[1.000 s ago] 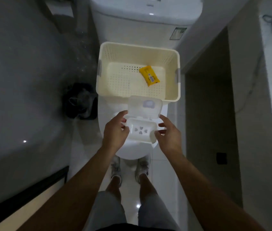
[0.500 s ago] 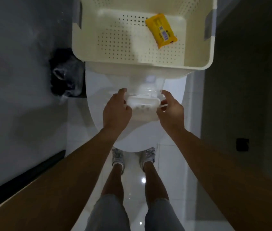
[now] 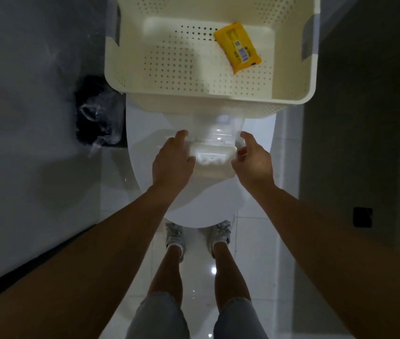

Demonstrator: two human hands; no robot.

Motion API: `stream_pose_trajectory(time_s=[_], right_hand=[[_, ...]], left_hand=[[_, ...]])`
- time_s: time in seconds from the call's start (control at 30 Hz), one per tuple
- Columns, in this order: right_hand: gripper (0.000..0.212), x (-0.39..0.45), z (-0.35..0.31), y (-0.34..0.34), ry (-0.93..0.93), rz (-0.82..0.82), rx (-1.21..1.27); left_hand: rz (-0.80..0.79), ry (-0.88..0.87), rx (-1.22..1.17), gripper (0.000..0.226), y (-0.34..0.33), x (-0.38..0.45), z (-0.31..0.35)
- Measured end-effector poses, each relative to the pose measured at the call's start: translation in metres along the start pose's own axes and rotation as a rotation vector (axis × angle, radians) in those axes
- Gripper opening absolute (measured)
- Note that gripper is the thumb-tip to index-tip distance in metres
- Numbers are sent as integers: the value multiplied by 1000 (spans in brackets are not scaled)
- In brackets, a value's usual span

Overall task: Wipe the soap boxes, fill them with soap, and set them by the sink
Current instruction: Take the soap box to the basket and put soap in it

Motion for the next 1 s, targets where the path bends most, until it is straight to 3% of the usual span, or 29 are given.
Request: stream_pose_trajectory(time_s=[0.1, 0.23, 0.37, 0.5, 0.6, 0.77, 1.0], right_hand=[[54, -10, -5, 22, -30, 42, 30], [38, -32, -33, 73, 70, 178, 83], [32, -36, -78, 125, 192, 285, 172], [31, -4, -123, 155, 349, 345, 159], [31, 45, -136, 149, 345, 259, -27], [39, 122, -127, 107, 283, 50, -363], [46, 181, -104, 64, 220, 18, -447]], left_hand=[[74, -2, -7, 48, 21, -5, 4], [204, -204, -46, 28, 70, -18, 38], [342, -417, -64, 21, 121, -10, 91], [411, -523, -52, 21, 150, 28, 137], [319, -481, 89, 33, 141, 79, 152], [26, -368, 358, 55, 90, 154, 139], [-105, -448, 472, 76, 35, 207, 136]])
Point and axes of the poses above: each hand's wrist, its own x-axis towards the middle knuckle, its own y-axis out of the back of the hand, z = x × y, the point moved 6 cm from there along x, towards the middle knuckle, and after that the axes turned 4 degrees about z, right-handed, at the moved point
